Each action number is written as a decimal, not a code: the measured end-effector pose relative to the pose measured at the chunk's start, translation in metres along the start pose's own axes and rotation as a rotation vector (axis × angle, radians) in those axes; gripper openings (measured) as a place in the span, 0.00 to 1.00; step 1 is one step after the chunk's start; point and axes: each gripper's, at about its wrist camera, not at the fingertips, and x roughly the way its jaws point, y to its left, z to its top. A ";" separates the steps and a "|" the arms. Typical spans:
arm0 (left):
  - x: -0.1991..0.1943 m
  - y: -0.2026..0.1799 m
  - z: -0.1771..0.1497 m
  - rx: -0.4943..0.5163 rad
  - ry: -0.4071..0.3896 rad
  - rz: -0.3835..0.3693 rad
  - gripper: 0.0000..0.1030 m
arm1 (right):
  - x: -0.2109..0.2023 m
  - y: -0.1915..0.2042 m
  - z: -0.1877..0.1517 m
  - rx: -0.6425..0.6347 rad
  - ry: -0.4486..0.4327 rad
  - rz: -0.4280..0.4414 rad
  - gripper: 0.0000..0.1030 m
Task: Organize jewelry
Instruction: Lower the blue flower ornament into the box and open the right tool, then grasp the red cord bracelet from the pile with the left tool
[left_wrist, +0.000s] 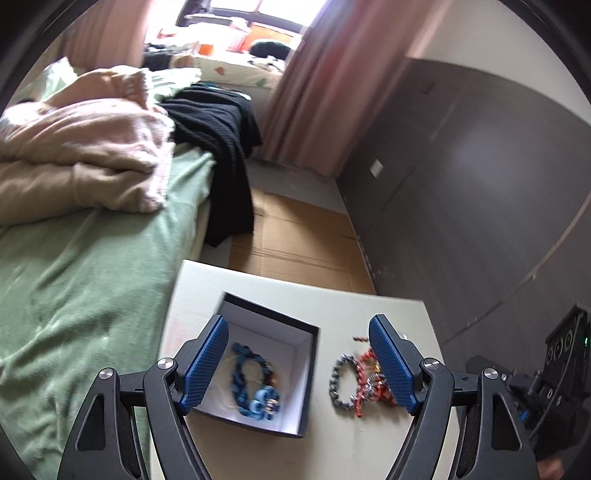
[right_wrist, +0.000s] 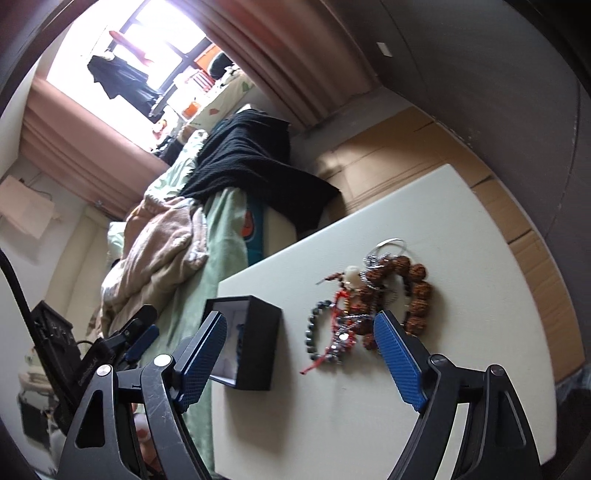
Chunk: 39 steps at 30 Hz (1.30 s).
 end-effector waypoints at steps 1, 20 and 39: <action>0.003 -0.008 -0.003 0.026 0.009 -0.001 0.76 | -0.001 -0.003 0.000 0.005 0.004 -0.005 0.80; 0.065 -0.084 -0.063 0.326 0.274 0.024 0.50 | -0.023 -0.057 0.005 0.113 0.020 -0.067 0.80; 0.105 -0.092 -0.088 0.411 0.364 0.103 0.03 | -0.018 -0.075 0.006 0.172 0.051 -0.081 0.80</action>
